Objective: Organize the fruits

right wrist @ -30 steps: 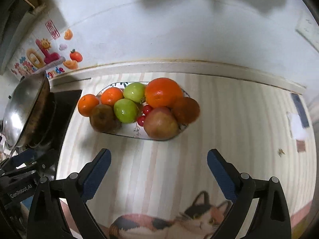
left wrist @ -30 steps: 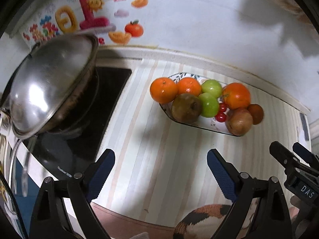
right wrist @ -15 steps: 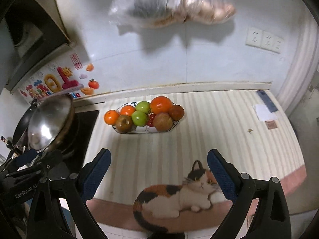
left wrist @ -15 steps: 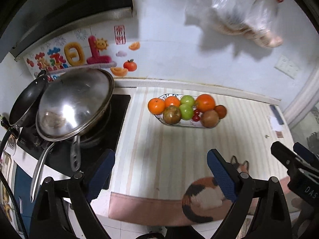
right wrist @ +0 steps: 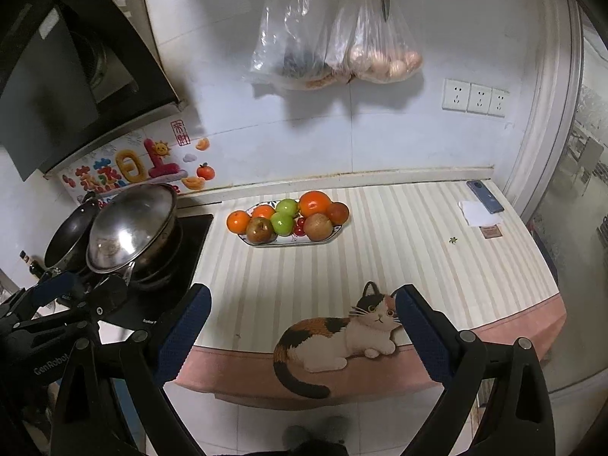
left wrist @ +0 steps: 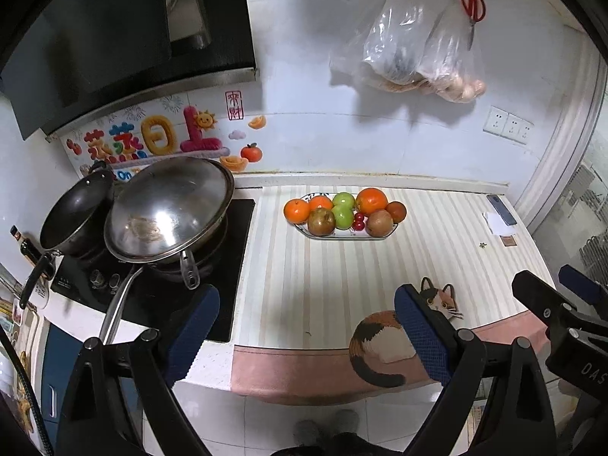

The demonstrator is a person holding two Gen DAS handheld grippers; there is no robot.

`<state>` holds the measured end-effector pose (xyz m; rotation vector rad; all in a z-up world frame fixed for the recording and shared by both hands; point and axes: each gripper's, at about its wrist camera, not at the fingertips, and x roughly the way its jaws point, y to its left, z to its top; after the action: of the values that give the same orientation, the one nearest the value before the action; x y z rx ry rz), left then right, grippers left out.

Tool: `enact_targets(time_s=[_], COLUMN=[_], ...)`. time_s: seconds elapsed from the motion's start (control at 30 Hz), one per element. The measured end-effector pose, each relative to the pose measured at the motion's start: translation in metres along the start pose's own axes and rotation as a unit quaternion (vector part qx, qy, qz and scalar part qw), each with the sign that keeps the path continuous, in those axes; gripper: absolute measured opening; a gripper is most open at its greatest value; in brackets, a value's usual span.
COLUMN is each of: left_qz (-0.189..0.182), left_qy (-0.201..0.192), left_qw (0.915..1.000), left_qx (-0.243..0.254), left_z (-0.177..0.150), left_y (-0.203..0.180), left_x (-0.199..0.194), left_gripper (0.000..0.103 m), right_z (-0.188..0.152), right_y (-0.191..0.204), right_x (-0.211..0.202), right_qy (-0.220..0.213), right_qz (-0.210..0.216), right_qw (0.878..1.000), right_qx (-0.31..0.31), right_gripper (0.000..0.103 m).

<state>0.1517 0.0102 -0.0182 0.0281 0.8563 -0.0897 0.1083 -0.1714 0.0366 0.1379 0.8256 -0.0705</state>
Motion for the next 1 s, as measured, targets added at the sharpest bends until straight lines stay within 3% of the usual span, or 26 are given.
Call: enact_targets(time_s=[0.4, 0.47, 0.67, 1.0], left_qz=[-0.003, -0.002, 0.011, 0.032], left_qy=[0.002, 0.009, 0.008, 0.032], left_qw=[0.9999, 0.9999, 0.9999, 0.9989], left_qx=[-0.013, -0.010, -0.008, -0.009], left_z=[-0.004, 0.001, 0.018, 0.045], left_y=[-0.011, -0.015, -0.022, -0.023], left_x=[-0.003, 0.007, 0.035, 0.093], left_gripper=[0.095, 0.101, 0.102, 0.102], right_z=[-0.001, 0.006, 0.033, 0.064], right_y=[-0.010, -0.014, -0.022, -0.035], right_x=[-0.007, 0.001, 0.036, 0.118], right_qy=[0.003, 0.003, 0.003, 0.041], right_qz=[0.012, 0.010, 0.002, -0.008], right_qw=[1.000, 1.000, 1.000, 0.999], right_qx=[-0.009, -0.012, -0.018, -0.012], right_gripper=[0.100, 0.102, 0.102, 0.102])
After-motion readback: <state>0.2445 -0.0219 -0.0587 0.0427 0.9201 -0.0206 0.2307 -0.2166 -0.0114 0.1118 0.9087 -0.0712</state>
